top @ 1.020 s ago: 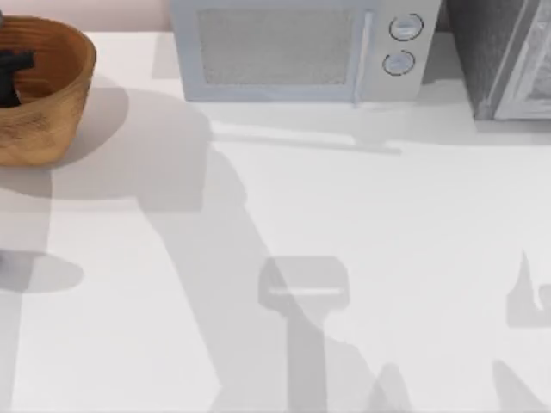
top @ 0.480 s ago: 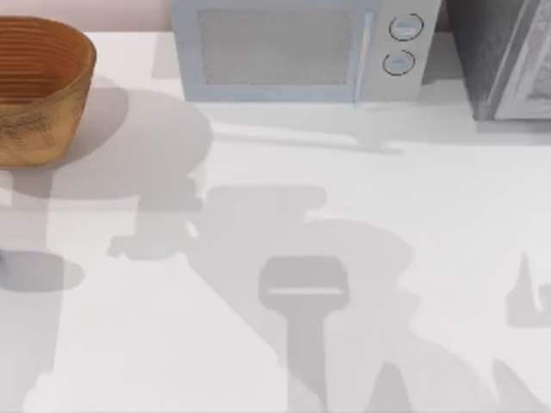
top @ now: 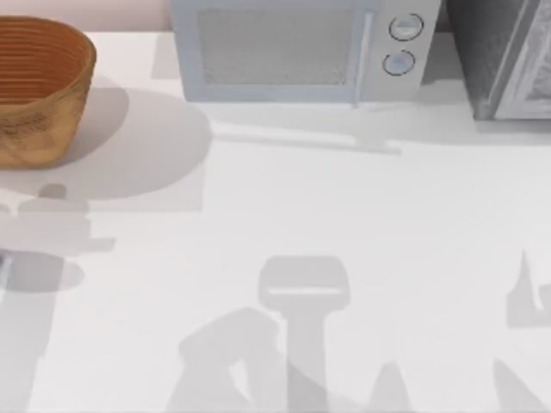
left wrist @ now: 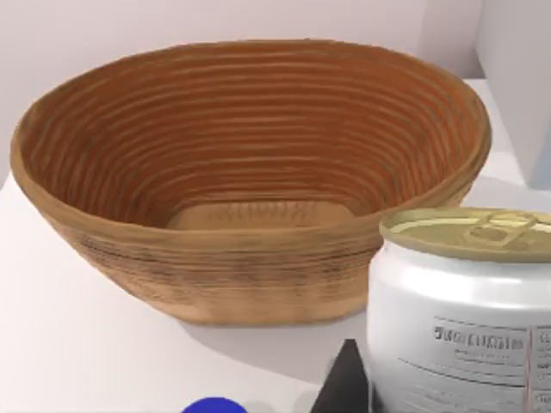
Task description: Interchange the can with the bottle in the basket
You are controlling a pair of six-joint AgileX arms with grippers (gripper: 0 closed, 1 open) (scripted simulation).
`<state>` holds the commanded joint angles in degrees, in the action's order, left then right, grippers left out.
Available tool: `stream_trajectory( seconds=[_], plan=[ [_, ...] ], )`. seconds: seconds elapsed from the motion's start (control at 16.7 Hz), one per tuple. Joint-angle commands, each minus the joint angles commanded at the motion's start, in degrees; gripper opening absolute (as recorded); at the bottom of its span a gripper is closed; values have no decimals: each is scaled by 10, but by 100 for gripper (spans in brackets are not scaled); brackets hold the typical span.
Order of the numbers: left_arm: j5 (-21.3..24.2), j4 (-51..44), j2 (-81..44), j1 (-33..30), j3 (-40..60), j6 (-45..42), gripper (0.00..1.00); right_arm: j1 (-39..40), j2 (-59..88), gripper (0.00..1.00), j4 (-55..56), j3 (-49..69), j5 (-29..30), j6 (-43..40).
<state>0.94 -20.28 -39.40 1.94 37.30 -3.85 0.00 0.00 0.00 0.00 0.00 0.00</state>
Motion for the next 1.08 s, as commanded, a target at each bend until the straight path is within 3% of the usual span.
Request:
stream_trajectory(
  seconds=[0.24,0.48,1.08],
  plan=[
    [-8,103,210,-15,-195,15,0,0,0,100,0,0,0,0],
    [-10,176,348,-20,-328,31,0,0,0,100,0,0,0,0],
    [-10,202,391,-19,-373,37,0,0,0,100,0,0,0,0]
  ],
)
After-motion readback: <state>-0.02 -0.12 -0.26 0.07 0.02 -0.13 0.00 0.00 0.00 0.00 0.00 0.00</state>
